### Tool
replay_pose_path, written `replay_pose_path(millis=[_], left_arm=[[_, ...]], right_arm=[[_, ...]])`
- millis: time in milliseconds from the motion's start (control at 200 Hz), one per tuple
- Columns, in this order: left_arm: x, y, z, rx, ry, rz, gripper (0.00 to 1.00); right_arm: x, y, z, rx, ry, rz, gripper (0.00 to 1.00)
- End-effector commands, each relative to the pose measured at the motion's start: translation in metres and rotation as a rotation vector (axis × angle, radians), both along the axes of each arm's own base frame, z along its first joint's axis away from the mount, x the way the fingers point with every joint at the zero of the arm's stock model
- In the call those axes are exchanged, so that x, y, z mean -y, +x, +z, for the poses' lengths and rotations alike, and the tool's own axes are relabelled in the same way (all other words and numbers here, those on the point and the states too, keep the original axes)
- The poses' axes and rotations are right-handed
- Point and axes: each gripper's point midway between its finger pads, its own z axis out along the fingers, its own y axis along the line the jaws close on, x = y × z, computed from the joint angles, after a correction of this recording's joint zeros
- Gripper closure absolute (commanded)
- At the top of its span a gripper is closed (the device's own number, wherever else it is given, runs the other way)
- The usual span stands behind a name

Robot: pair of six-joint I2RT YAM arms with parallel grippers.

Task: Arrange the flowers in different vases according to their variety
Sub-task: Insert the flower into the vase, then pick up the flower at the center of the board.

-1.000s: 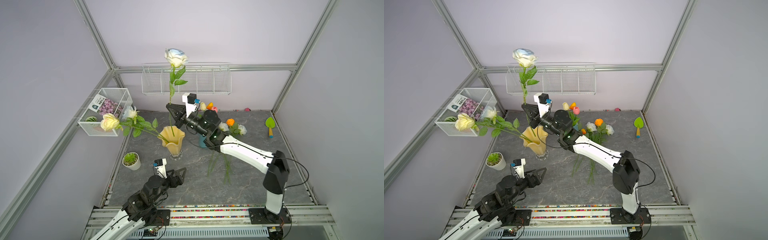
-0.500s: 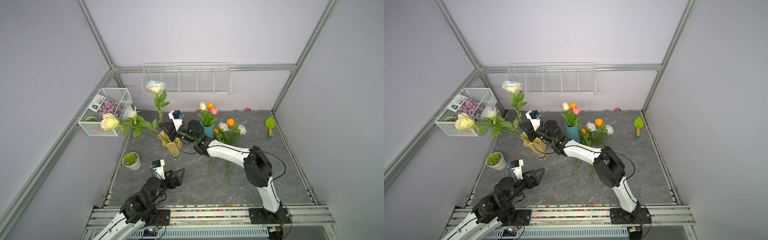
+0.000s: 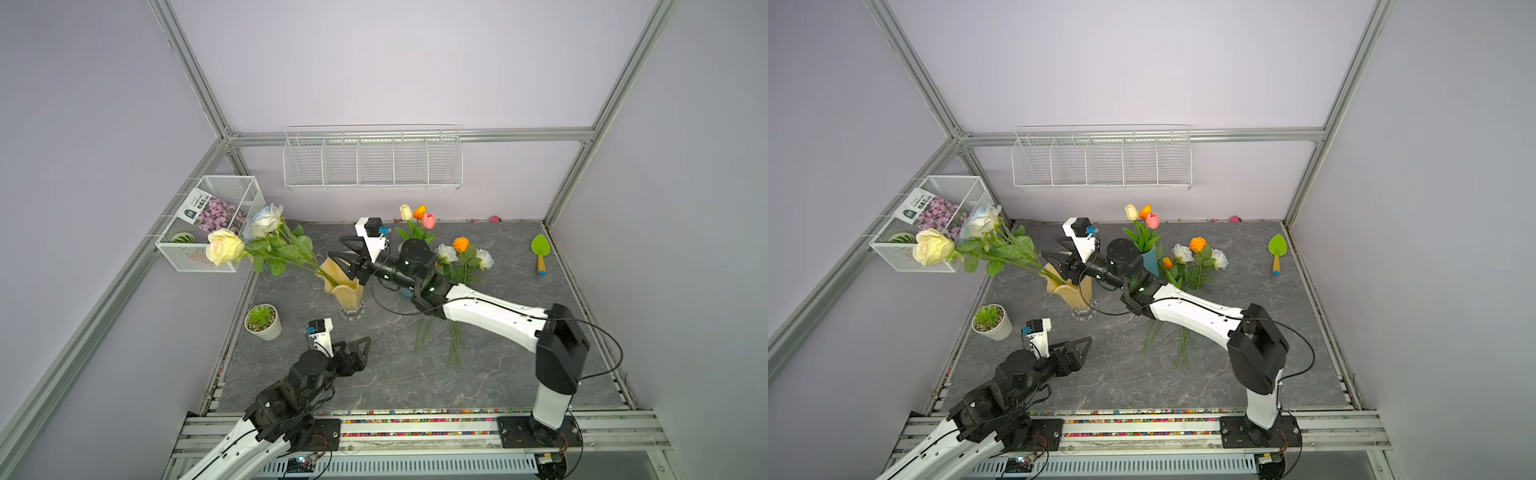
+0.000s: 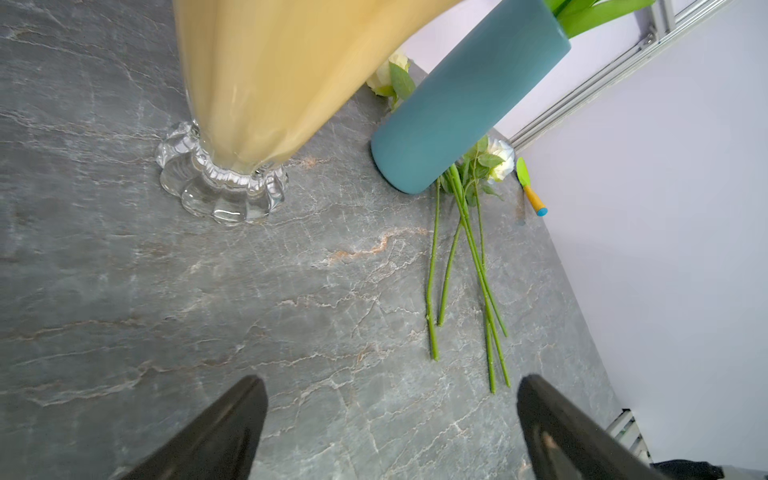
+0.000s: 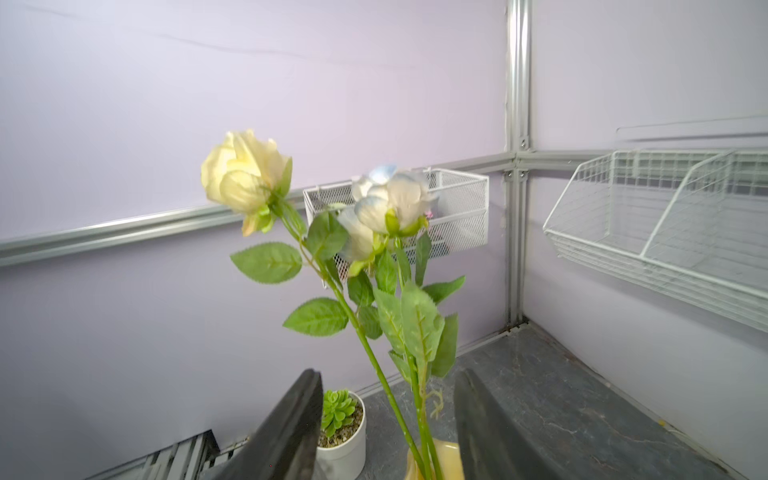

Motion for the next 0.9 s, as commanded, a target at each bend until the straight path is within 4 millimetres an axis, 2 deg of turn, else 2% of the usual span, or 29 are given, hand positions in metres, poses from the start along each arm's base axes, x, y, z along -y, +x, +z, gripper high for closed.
replay_pose_path(millis=[0,90,175,430,540,670,895], left_arm=[[0.013,0.002,0.022,0.035,-0.005,-0.055,0.02],[0.025,0.003,0.023,0.019,-0.002,-0.095,0.02],[0.036,0.006,0.021,0.003,0.0,-0.125,0.02],[0.068,0.012,0.019,-0.017,0.036,-0.191,0.02],[0.086,0.014,0.013,-0.032,0.062,-0.222,0.01],[0.108,0.019,0.005,-0.051,0.09,-0.251,0.02],[0.123,0.029,-0.013,-0.09,0.123,-0.251,0.01]], right_arm=[[0.028,0.004,-0.016,-0.065,-0.097,-0.119,0.44],[0.058,0.006,-0.032,-0.138,-0.149,-0.212,0.39],[0.091,0.004,-0.05,-0.209,-0.185,-0.278,0.38],[0.215,0.008,-0.132,-0.446,-0.252,-0.549,0.38],[0.259,0.009,-0.172,-0.561,-0.281,-0.646,0.41],[0.288,0.009,-0.207,-0.675,-0.315,-0.69,0.5],[0.307,0.012,-0.268,-0.865,-0.454,-0.704,0.65]])
